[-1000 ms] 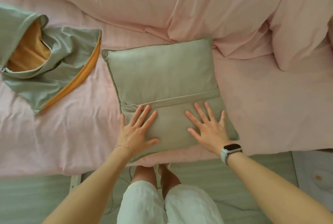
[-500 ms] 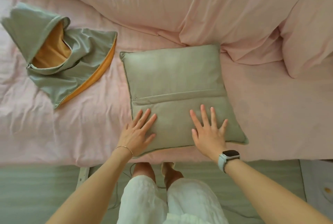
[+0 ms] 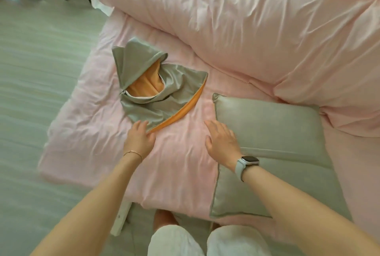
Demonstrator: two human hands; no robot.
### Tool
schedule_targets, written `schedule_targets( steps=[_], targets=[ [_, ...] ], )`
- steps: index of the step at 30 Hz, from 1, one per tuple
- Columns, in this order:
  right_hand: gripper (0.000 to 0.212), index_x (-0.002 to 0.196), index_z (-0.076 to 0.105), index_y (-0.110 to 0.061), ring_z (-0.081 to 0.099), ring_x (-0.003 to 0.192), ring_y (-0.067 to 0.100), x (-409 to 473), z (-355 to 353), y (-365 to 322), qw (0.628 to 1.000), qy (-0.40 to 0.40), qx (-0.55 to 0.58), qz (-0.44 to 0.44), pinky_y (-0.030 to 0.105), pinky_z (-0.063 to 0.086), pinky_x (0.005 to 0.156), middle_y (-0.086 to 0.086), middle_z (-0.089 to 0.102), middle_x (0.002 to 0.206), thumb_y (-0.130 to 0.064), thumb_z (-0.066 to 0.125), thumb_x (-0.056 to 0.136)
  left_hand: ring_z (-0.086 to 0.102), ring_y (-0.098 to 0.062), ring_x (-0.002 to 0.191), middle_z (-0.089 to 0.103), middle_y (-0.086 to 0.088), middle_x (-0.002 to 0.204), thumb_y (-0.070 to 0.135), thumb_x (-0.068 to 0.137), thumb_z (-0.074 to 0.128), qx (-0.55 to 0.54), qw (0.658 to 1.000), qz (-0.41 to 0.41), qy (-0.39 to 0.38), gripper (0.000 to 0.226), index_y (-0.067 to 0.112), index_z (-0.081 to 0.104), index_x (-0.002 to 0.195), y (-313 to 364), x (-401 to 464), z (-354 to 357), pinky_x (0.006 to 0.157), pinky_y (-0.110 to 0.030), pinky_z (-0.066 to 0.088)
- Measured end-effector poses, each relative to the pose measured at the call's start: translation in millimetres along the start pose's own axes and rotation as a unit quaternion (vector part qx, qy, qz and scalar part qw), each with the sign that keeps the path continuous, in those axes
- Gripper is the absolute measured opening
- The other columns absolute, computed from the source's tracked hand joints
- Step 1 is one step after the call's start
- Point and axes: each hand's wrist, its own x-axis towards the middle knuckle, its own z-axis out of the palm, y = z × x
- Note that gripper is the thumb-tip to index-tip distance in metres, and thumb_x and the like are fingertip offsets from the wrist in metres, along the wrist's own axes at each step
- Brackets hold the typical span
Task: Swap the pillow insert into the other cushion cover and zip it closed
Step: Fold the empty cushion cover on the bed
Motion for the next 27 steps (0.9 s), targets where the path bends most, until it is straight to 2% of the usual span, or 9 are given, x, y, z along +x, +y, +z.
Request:
schedule_targets(
  steps=[5,8,11,13,15,17,21,24,27],
  targets=[
    [0.040,0.134,0.040,-0.007,0.046,0.116,0.029,99.3,33.4,-57.3,0.978,-0.018,0.176,0.114,0.037,0.036,0.098,0.013,0.051,0.124,-0.018,0.039,0.096,0.037,-0.032,0.129,0.035,-0.019,0.142,0.019,0.093,0.048,-0.144,0.981,-0.128,-0.012,0.052,0.003,0.032,0.140,-66.2,93.1,-23.4,0.104,-0.036,0.029],
    [0.016,0.103,0.046,-0.006,0.054,0.094,0.031,160.1,65.4,-77.8,0.893,0.002,0.344,0.292,0.033,0.042,0.078,0.013,0.054,0.095,-0.018,0.040,0.093,0.037,-0.031,0.131,0.037,-0.017,0.144,0.024,0.096,0.044,-0.234,0.948,-0.215,-0.030,0.051,0.000,0.032,0.140,-103.2,147.1,-16.4,0.105,-0.036,0.031],
    [0.040,0.124,0.042,-0.003,0.047,0.117,0.039,201.6,100.7,-88.0,0.805,0.019,0.393,0.445,0.038,0.040,0.094,0.019,0.046,0.124,-0.028,0.043,0.093,0.055,-0.031,0.104,0.060,-0.020,0.107,0.024,0.095,0.040,-0.356,0.897,-0.261,-0.028,0.031,0.003,0.057,0.109,-127.3,192.0,-6.6,0.088,-0.039,0.044],
    [0.053,0.136,0.032,-0.001,0.040,0.123,0.039,214.2,113.1,-91.3,0.767,0.037,0.360,0.531,0.039,0.034,0.100,0.020,0.033,0.139,-0.031,0.046,0.094,0.047,-0.021,0.085,0.055,-0.004,0.075,0.026,0.095,0.040,-0.428,0.865,-0.261,-0.021,0.023,0.017,0.058,0.084,-129.9,216.1,-5.9,0.070,-0.033,0.041],
    [0.049,0.133,0.036,0.000,0.044,0.118,0.036,219.2,116.4,-89.1,0.738,0.066,0.363,0.565,0.038,0.037,0.096,0.018,0.040,0.134,-0.024,0.049,0.092,0.052,-0.020,0.084,0.058,-0.001,0.080,0.029,0.095,0.043,-0.511,0.819,-0.262,-0.022,0.020,0.017,0.059,0.098,-120.4,235.6,-11.5,0.067,-0.032,0.045],
    [0.037,0.123,0.045,0.003,0.052,0.106,0.034,219.8,114.6,-88.5,0.732,0.113,0.396,0.543,0.033,0.041,0.083,0.016,0.052,0.115,-0.011,0.045,0.089,0.063,-0.023,0.091,0.065,-0.007,0.102,0.028,0.095,0.048,-0.573,0.769,-0.282,-0.020,0.033,0.009,0.052,0.122,-106.8,248.2,-19.7,0.074,-0.035,0.052],
    [0.027,0.114,0.046,0.006,0.051,0.105,0.035,219.2,72.8,-105.1,0.808,0.195,0.336,0.444,0.030,0.031,0.073,0.021,0.055,0.113,-0.009,0.032,0.097,0.055,-0.002,0.052,0.061,0.007,0.060,0.008,0.089,0.057,-0.577,0.788,-0.216,-0.006,0.009,0.014,0.057,0.083,-79.8,261.8,-54.8,0.043,-0.013,0.043],
    [0.023,0.109,0.045,0.000,0.048,0.089,0.025,226.0,18.7,-121.1,0.841,0.286,0.327,0.322,0.025,0.027,0.069,0.008,0.051,0.093,-0.013,0.029,0.100,0.054,-0.007,0.066,0.058,0.001,0.077,-0.002,0.084,0.059,-0.602,0.786,-0.120,0.077,0.017,0.010,0.053,0.094,-53.0,264.0,-110.1,0.062,-0.016,0.047],
    [0.017,0.106,0.043,-0.005,0.043,0.077,0.017,220.5,-29.6,-136.0,0.835,0.395,0.323,0.207,0.019,0.029,0.065,0.003,0.047,0.087,-0.014,0.029,0.101,0.055,-0.008,0.073,0.056,0.002,0.084,0.003,0.086,0.060,-0.610,0.776,-0.053,0.152,0.020,0.019,0.048,0.089,-35.2,246.3,-158.6,0.074,-0.023,0.048]
  ],
)
